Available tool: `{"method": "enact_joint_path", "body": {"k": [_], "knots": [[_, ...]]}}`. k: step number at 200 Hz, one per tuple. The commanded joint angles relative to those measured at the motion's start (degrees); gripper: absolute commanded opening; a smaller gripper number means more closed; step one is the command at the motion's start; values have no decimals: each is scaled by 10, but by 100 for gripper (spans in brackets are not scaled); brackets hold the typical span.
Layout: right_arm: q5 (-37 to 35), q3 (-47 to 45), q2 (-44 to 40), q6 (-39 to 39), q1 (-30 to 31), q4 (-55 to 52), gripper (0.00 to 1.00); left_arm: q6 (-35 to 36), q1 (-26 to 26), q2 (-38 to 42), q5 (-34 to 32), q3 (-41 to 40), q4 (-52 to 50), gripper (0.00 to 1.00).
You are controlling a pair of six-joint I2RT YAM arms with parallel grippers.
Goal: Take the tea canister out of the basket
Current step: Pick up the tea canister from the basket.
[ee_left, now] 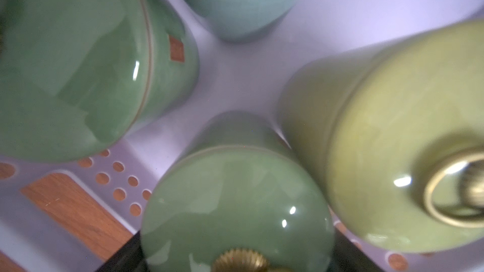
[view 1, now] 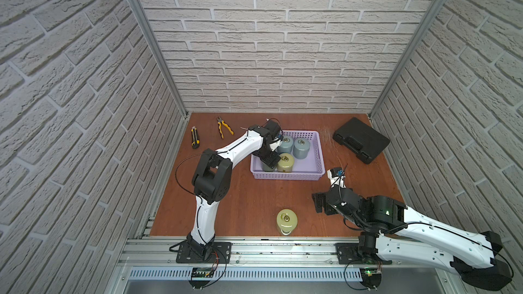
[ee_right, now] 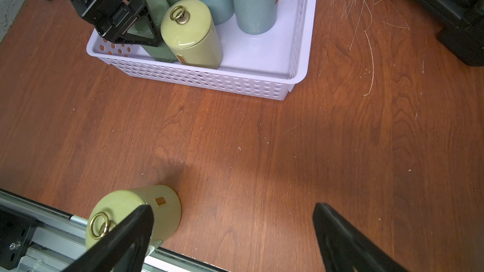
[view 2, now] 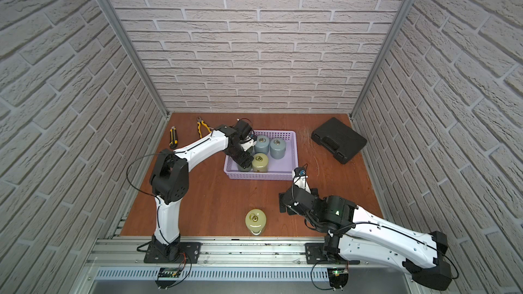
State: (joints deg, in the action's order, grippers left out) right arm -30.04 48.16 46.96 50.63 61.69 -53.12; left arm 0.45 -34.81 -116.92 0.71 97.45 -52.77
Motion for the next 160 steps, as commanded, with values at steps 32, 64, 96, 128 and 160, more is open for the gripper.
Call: {"method": "enact_joint_path", "body": {"k": [32,64,96,128,160], "knots": [[-15,-8,-8,5,-2,-3,100,6,-7,-21,13,28,-11,88],[-16,-8,-10,7,-2,-6,100,7,-9,-27,15,36,-14,86],[-17,-10,-13,9,-3,-8,100,6,-11,-29,16,38,-17,79],[-17,-10,-13,9,-2,-8,100,6,-11,-27,15,34,-18,69],[-18,-9,-13,9,-2,-8,100,2,-11,-16,8,24,-16,56]]}}
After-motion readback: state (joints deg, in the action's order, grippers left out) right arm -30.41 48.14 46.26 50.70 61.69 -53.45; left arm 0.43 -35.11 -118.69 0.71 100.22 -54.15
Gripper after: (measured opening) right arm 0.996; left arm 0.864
